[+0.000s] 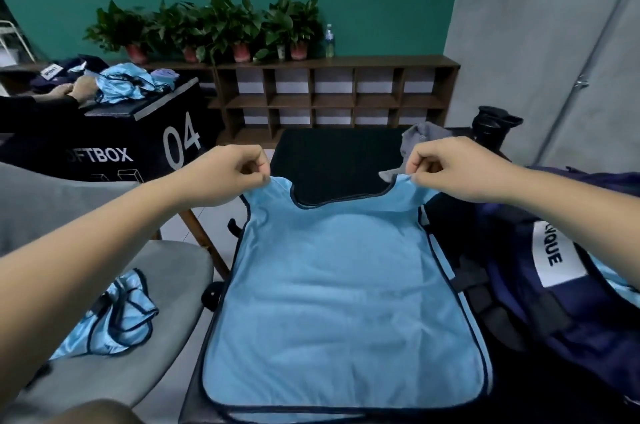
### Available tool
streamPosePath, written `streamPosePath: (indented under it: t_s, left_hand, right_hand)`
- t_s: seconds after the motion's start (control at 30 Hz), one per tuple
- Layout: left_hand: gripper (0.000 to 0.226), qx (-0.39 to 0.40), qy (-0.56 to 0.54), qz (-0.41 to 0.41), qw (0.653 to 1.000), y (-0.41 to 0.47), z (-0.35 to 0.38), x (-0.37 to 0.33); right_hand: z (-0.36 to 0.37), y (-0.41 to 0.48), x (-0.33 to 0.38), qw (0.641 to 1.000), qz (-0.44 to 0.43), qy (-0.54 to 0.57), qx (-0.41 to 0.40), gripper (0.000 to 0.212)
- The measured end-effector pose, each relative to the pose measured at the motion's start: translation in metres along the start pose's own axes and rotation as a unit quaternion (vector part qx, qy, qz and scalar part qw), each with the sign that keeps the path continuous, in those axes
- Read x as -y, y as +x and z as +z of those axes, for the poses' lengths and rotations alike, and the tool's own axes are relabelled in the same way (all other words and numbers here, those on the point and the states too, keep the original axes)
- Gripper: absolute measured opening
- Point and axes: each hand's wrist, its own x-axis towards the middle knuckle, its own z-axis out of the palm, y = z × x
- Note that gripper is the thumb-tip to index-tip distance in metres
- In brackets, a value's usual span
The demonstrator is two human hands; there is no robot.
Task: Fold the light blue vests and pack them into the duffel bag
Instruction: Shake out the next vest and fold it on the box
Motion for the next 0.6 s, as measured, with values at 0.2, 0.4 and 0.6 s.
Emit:
streamPosePath:
  t_s: [0.2,0.4,0.6]
  left_hand:
    - [0.010,0.037,-0.003,0.004,0.999,-0.087,0.013,-0.020]
    - [0.014,0.076,-0.008,0.002,0.997,-0.154,0.032,-0.031]
    - [0.018,0.135,0.005,0.032,0.990,-0.186,0.056,-0.022]
  right_hand:
    - [0.013,-0.084,0.020,0.997,-0.037,0.059,0.026,0.015]
    - [0.028,-0.150,0.024,0.992,-0.090,0.062,0.068,0.014]
    - [0.057,-0.192,0.015,0.981,-0.131,0.022,0.139,0.011]
